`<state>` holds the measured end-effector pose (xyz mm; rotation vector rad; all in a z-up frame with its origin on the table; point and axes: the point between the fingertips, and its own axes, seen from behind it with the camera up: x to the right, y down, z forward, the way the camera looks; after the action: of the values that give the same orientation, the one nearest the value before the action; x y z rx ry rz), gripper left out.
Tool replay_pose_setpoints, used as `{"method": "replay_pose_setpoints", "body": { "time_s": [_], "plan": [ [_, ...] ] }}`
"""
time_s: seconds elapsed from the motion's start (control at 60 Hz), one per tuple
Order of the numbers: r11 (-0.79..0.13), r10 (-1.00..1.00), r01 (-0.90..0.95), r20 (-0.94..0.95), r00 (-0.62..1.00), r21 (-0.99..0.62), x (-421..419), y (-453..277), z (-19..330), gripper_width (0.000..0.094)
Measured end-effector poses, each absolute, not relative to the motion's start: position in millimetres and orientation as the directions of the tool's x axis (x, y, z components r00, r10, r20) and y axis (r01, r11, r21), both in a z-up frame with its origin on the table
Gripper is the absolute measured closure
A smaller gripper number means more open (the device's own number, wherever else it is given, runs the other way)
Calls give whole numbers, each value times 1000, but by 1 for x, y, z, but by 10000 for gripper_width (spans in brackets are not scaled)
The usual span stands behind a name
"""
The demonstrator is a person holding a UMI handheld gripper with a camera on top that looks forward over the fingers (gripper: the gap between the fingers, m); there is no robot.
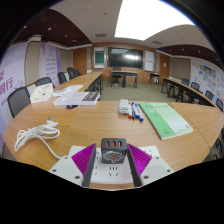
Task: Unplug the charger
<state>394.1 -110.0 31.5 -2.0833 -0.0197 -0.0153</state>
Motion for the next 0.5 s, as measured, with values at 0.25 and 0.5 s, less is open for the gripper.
{"method": "replay_pose_setpoints", "body": {
  "time_s": [0.25,0.5],
  "plan": [
    [-501,-3,4,6,1000,-866,399,-101,32,681],
    [-150,-3,61,62,998,-987,403,-89,257,716]
  ]
}}
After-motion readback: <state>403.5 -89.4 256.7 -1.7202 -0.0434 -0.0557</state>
